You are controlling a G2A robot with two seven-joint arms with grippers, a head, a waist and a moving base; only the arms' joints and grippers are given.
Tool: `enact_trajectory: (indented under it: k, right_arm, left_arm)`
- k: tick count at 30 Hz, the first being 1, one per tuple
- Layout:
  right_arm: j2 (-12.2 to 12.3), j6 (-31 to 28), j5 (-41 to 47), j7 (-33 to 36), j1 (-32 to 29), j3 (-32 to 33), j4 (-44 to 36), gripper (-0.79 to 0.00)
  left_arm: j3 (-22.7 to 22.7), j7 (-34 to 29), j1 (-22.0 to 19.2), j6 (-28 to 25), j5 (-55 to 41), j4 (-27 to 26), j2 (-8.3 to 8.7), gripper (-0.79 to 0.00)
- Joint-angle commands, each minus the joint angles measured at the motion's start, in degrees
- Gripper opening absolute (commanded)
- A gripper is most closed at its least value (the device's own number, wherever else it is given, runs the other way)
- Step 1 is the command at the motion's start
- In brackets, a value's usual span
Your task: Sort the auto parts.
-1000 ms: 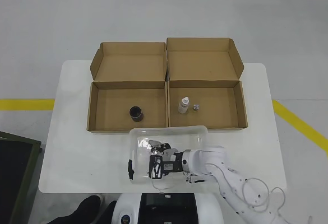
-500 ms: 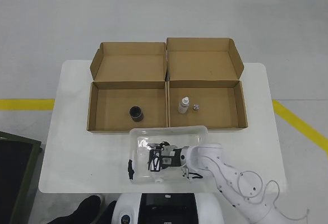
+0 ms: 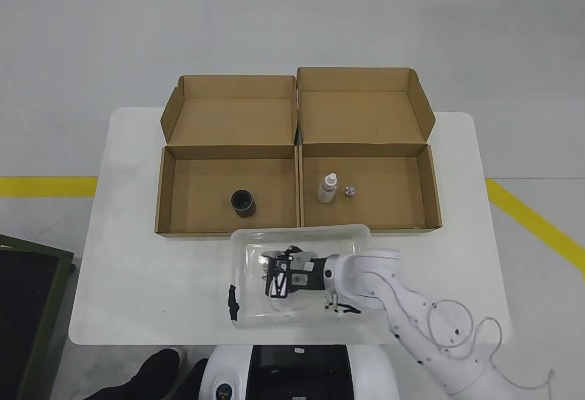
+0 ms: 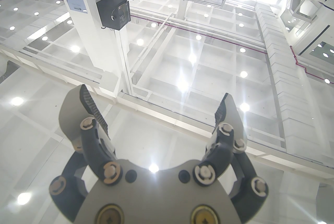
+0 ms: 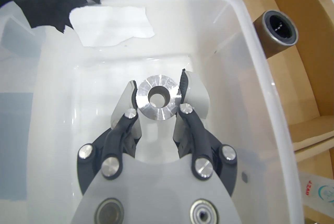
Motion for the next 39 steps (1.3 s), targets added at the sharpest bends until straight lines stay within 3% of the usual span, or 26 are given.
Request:
enact_trajectory:
  k: [1, 20, 39]
  right_arm:
    - [0.23, -0.25, 1.03, -0.13, -0.56, 0.86, -1.7, -0.785]
    - [1.5, 1.85, 17.88, -7.02, -3.23, 10.18, -17.94, -0.785]
    - [1.89, 8.94, 24.88, -14.05, -2.61, 17.97, -25.9, -0.785]
  left_arm:
    - [0.0, 0.0, 0.0, 0.0, 0.0, 0.0, 0.0, 0.0]
    - [0.0, 0.0, 0.0, 0.0, 0.0, 0.0, 0.0, 0.0]
    - [0.0, 0.0, 0.0, 0.0, 0.0, 0.0, 0.0, 0.0]
